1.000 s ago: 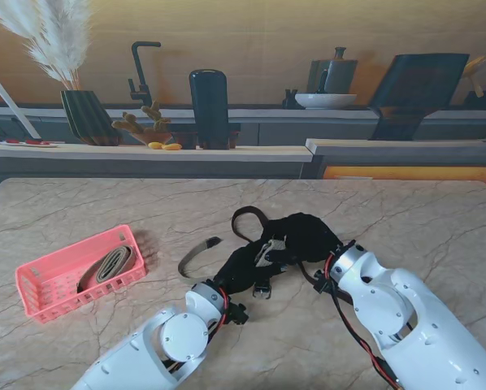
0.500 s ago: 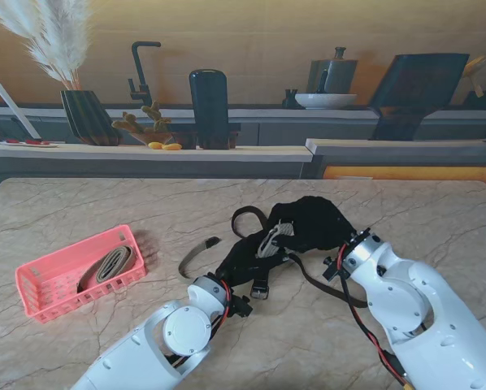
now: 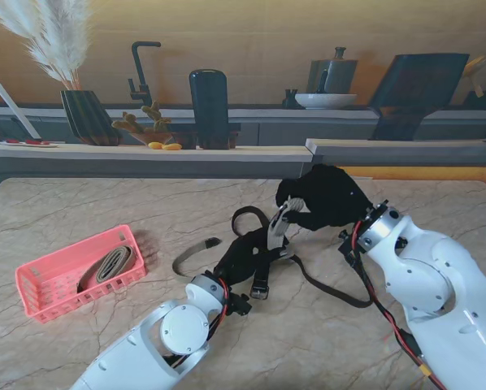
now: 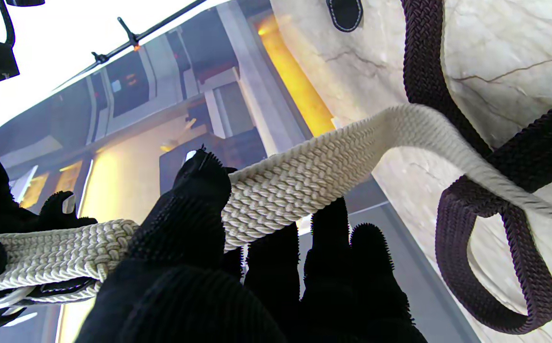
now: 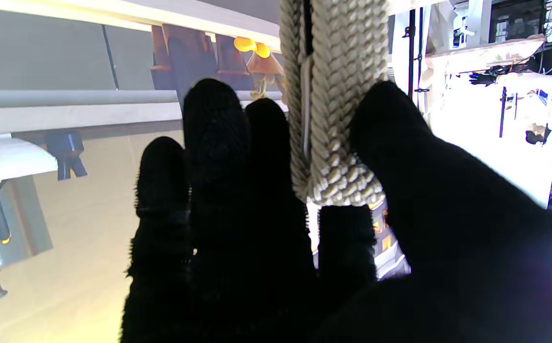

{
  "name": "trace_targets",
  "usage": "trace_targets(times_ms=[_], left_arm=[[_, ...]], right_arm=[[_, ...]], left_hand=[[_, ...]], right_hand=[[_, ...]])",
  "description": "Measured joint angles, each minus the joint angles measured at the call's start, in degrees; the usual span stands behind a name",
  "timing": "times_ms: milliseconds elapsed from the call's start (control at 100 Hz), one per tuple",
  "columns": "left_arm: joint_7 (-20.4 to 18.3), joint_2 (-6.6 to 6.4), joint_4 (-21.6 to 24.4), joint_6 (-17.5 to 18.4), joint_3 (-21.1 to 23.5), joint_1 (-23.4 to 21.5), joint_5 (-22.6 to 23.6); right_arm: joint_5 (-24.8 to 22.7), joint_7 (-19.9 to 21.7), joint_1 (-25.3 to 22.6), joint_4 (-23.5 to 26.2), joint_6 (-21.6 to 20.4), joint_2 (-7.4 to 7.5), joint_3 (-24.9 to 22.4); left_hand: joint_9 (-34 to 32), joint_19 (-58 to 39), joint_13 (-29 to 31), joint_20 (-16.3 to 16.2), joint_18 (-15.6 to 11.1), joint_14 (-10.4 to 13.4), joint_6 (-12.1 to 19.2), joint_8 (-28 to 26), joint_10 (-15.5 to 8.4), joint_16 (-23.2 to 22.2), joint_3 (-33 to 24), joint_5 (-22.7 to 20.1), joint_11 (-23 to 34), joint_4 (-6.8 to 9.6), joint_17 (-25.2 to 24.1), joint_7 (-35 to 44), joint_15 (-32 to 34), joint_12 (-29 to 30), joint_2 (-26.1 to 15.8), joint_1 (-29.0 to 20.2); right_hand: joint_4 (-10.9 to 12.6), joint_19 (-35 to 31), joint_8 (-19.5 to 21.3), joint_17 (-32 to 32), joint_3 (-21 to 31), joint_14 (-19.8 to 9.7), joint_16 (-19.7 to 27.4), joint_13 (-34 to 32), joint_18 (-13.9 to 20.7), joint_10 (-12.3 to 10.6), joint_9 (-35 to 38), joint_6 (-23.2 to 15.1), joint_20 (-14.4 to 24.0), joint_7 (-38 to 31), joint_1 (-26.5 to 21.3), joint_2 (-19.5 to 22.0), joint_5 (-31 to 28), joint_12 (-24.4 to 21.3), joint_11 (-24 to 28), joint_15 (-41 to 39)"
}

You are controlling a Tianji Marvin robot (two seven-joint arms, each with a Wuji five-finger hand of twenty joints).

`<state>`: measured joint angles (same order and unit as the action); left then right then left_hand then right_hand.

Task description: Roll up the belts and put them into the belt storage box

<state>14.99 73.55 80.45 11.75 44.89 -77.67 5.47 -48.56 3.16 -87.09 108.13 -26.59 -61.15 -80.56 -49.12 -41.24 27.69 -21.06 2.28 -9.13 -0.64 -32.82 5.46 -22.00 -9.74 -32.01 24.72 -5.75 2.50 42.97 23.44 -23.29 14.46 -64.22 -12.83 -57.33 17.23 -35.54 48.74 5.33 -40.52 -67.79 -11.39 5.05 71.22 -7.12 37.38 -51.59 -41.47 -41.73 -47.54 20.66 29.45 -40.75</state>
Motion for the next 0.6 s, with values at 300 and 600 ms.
trace_targets(times_ms=[300, 600], left_arm=[[-0.2, -0.06, 0.2, 1.1, -0.2, -0.2, -1.4], [0.7, 0.74, 1.3, 2.5, -0.3, -1.7, -8.6]], right_arm=[[-1.0, -0.1, 2.0, 0.6, 1.3, 0.04, -0.9], [-3.2, -0.5, 4.6, -1.1, 2.4, 0.17, 0.0]], left_hand=[[-2.0, 0.0, 0.0, 0.0, -0.1, 0.0, 0.8, -0.1, 1.2, 0.8, 0.0, -0.3, 0.0, 0.00, 0.0, 1.5, 0.1, -0.1, 0.0, -0.9], [-3.4, -2.0, 1.5, -0.6, 2.7, -0.3, -0.8, -0.9, 1.9, 1.5, -5.4, -0.2, 0.5, -0.25, 2.3, 5.0, 2.5, -3.1, 0.2, -0.9]], right_hand=[[-0.6, 0.0, 0.0, 0.0, 0.0, -0.1, 0.0, 0.0, 0.1, -0.1, 0.0, -0.2, 0.0, 0.0, 0.0, 0.0, 0.0, 0.0, 0.0, 0.0], [-0.6, 0.0, 0.0, 0.0, -0.1, -0.1, 0.0, 0.0, 0.1, -0.1, 0.0, -0.3, 0.0, -0.1, 0.0, 0.0, 0.0, 0.5, 0.0, 0.0]])
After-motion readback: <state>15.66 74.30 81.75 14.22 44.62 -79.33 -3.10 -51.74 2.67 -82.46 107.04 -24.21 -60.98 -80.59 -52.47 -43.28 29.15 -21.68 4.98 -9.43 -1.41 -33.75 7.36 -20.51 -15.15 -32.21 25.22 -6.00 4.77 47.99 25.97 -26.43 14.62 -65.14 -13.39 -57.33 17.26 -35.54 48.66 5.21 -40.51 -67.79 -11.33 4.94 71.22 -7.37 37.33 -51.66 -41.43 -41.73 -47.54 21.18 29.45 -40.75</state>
